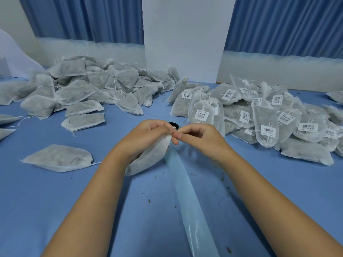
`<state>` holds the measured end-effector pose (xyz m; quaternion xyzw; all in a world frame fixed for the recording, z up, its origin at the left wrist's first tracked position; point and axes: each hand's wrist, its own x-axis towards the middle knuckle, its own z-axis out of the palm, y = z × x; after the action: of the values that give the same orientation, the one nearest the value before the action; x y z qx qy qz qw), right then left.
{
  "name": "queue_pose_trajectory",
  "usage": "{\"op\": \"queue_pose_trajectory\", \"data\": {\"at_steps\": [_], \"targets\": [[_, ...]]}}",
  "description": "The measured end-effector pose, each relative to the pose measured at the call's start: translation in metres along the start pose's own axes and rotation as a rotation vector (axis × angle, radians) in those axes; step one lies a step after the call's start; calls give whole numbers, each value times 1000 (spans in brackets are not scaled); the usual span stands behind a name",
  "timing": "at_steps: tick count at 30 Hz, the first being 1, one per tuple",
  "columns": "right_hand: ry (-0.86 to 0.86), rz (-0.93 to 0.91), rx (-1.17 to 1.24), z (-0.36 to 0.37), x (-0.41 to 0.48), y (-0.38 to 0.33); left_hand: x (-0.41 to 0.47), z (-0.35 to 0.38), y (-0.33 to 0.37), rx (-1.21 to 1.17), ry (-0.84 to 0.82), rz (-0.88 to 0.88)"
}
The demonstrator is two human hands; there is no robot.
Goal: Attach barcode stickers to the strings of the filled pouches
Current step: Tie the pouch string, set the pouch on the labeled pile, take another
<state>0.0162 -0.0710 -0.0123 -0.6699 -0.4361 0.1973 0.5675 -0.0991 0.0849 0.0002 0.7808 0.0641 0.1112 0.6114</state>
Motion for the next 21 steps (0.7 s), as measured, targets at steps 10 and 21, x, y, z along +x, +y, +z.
{"op": "queue_pose_trajectory", "data": {"at_steps": [10,21], "targets": [[103,-12,-125,5,1,2,3,1,-3,138,109,15],[121,-72,-49,6,3,2,4,6,-4,227,211,-4]]}}
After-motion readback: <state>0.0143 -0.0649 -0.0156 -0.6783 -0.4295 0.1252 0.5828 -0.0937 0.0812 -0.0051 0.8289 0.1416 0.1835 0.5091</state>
